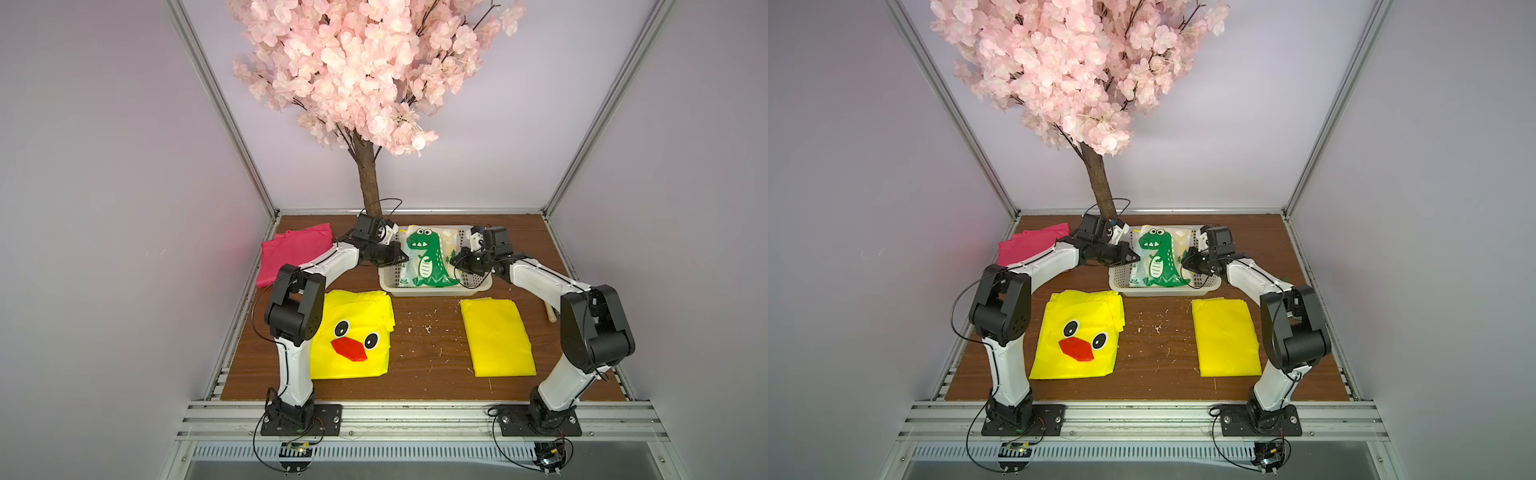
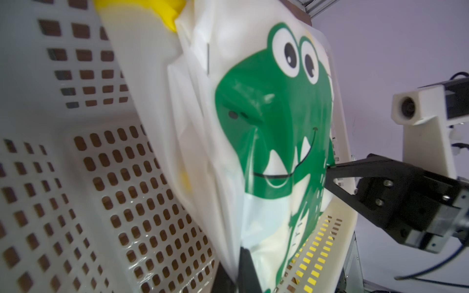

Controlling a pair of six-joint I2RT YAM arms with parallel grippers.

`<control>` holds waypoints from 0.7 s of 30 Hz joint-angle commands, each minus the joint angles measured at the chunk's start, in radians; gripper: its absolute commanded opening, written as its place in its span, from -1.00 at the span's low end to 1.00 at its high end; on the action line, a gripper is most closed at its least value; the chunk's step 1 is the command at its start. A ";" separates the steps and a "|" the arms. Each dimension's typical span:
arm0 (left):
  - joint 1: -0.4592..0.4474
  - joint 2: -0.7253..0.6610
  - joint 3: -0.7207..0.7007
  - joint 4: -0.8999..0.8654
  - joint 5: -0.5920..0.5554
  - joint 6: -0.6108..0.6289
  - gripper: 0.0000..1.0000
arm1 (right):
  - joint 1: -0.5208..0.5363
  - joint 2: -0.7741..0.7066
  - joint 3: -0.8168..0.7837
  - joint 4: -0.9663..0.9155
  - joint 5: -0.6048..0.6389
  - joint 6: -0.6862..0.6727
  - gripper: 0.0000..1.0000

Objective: Put the folded raincoat in the basket
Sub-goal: Place the raincoat in the basket.

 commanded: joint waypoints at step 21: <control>-0.010 -0.092 0.149 -0.100 -0.116 0.081 0.99 | -0.013 -0.071 0.137 -0.071 0.008 -0.049 0.47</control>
